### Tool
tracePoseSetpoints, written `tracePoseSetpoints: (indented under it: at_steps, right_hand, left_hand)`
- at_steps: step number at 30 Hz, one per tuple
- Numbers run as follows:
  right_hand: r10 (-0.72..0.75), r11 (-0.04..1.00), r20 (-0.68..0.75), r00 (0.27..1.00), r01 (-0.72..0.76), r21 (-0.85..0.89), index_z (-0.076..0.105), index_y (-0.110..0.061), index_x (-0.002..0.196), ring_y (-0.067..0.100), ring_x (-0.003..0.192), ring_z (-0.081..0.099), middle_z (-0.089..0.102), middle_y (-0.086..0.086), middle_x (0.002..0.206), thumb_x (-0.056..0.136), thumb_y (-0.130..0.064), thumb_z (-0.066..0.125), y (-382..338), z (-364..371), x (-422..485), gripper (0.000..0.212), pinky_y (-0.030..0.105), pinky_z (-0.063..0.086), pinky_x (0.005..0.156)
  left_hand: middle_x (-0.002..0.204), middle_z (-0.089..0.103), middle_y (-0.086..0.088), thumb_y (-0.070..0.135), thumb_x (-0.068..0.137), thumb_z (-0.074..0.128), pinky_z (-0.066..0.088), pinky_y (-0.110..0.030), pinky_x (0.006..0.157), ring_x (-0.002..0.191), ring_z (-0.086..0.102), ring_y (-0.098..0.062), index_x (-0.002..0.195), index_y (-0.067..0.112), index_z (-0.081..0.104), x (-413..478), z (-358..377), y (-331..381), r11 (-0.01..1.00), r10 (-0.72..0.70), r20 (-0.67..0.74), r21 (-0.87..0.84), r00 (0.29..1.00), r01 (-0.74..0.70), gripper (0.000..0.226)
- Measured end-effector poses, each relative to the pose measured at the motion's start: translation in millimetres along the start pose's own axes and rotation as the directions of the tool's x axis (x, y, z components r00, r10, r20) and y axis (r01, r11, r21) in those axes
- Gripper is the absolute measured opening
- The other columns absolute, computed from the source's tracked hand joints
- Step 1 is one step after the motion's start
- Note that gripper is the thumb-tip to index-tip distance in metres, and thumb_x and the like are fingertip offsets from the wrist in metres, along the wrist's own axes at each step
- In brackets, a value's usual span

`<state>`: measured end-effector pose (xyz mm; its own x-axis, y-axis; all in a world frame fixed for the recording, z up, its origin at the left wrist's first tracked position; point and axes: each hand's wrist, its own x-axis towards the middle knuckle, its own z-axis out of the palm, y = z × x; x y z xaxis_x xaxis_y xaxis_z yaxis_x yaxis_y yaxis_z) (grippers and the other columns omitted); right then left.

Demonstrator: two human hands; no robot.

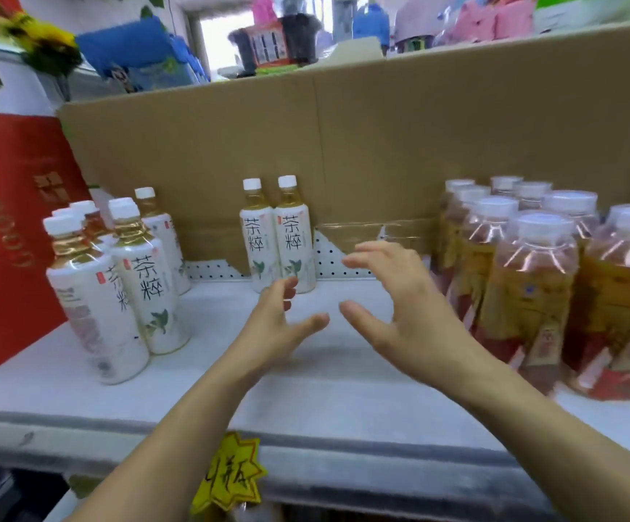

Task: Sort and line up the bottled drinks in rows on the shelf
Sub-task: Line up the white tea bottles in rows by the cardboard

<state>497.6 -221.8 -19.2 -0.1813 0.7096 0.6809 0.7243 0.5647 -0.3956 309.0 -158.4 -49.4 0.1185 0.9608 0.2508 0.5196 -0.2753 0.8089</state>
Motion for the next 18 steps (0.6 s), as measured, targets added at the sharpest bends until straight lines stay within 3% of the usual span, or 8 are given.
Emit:
tracePoseSetpoints:
  at_steps: [4,7,9,12,15,18]
  right_hand:
    - [0.227,0.965,0.261,0.938,-0.253,0.069,0.055,-0.023,0.132,0.007,0.117,0.051,0.055,-0.008,0.133,0.091,-0.031,0.065,10,65,48,0.042,0.024,0.042,0.099]
    - [0.24,0.933,0.344,0.908,-0.313,0.176,0.06,-0.022,0.125,0.007,0.105,0.06,0.062,-0.008,0.119,0.091,-0.029,0.067,2,99,71,0.036,0.029,0.051,0.094]
    - [0.238,0.899,0.361,0.902,-0.345,0.27,0.062,-0.018,0.123,0.007,0.101,0.063,0.064,-0.006,0.114,0.091,-0.023,0.068,-10,116,83,0.033,0.024,0.053,0.088]
    - [0.21,0.874,0.396,0.894,-0.354,0.334,0.06,-0.015,0.127,0.011,0.102,0.064,0.064,0.0,0.115,0.09,-0.02,0.069,-30,140,95,0.039,0.026,0.054,0.088]
    - [0.146,0.87,0.485,0.862,-0.346,0.352,0.051,-0.02,0.135,0.014,0.108,0.062,0.059,0.001,0.121,0.086,-0.024,0.075,-51,165,102,0.055,0.028,0.053,0.092]
    - [0.119,0.864,0.536,0.836,-0.353,0.359,0.039,-0.023,0.143,0.012,0.115,0.056,0.055,-0.002,0.126,0.081,-0.023,0.08,-70,190,110,0.074,0.026,0.048,0.096]
  left_hand:
    - [0.141,0.045,0.007,0.033,0.086,0.075,0.039,-0.029,0.105,0.123,0.046,-0.011,0.143,0.025,0.039,29,-38,-28,1.0,0.004,0.009,0.01,1.0,-0.004,0.068]
    - [0.14,0.048,0.007,0.038,0.086,0.074,0.045,-0.033,0.104,0.121,0.049,-0.01,0.144,0.025,0.041,31,-61,-40,0.995,0.042,-0.013,0.096,0.999,-0.041,0.067]
    - [0.136,0.052,0.008,0.039,0.088,0.072,0.049,-0.034,0.101,0.115,0.053,-0.007,0.142,0.026,0.043,21,-78,-44,0.983,0.101,-0.052,0.162,0.994,-0.091,0.063]
    - [0.121,0.057,0.014,0.034,0.088,0.071,0.053,-0.027,0.088,0.103,0.056,0.0,0.136,0.03,0.048,-12,-99,-51,0.955,0.233,-0.159,0.224,0.959,-0.195,0.054]
    - [0.109,0.058,0.008,0.029,0.085,0.073,0.046,-0.022,0.08,0.097,0.053,-0.008,0.122,0.023,0.057,-44,-114,-66,0.845,0.462,-0.308,0.437,0.832,-0.308,0.041]
    - [0.114,0.051,-0.005,0.027,0.078,0.078,0.041,-0.031,0.09,0.106,0.047,-0.023,0.118,0.011,0.054,-56,-135,-87,0.792,0.544,-0.548,0.585,0.636,-0.173,0.049]
